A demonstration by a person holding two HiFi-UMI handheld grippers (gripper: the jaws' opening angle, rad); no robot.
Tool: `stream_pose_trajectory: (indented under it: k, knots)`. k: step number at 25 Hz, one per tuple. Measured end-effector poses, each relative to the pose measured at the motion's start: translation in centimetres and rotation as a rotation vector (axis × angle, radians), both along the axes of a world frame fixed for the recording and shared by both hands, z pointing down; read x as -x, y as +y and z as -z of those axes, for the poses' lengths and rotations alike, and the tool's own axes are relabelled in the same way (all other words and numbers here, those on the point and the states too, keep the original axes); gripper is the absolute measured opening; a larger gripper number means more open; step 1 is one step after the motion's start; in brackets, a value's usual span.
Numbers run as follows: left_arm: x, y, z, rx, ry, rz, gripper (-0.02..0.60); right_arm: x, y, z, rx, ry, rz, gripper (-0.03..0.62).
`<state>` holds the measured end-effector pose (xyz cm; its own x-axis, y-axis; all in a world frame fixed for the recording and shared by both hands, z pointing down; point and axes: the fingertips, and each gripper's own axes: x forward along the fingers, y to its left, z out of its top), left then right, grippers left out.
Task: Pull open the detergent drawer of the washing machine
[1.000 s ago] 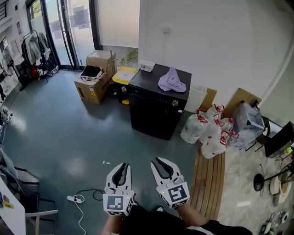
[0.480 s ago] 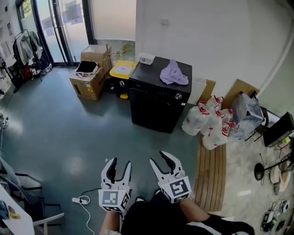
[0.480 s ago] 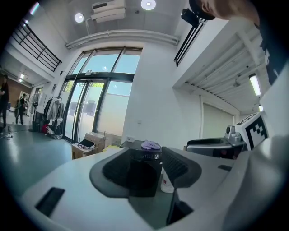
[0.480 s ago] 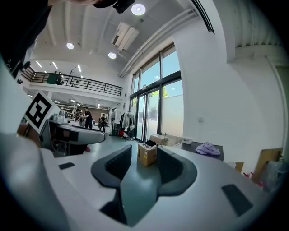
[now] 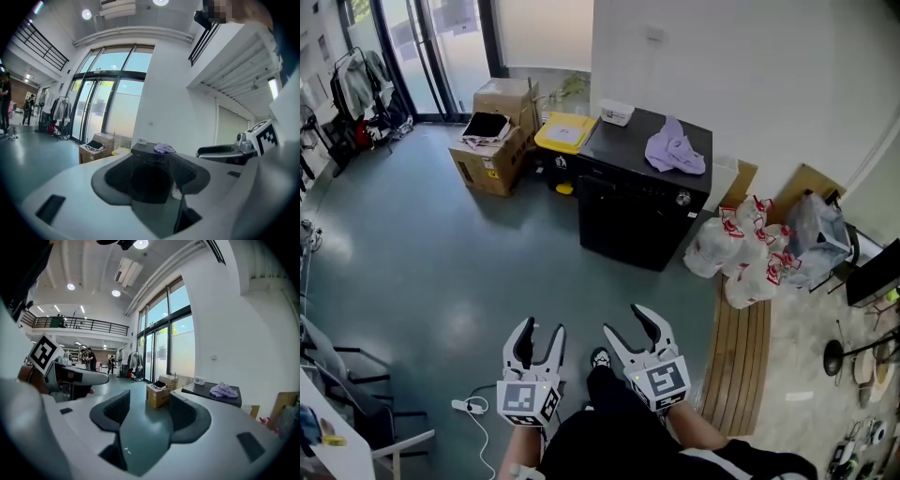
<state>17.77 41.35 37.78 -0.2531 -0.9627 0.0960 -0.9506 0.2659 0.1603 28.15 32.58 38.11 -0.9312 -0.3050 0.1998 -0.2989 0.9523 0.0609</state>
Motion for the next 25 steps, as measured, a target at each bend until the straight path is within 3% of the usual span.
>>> stream_pose_trajectory:
  k: [11,25]
  knots:
    - [8.2,-10.7,1.7,0.014,0.003,0.018,0.261,7.2,-10.8,1.0,0.033,-0.032,0.027,0.31]
    - [13.1,-23.8,0.0,0.099,0.006,-0.048,0.261,10.6,-24.1,-2.2,0.128,-0.045,-0.064,0.31]
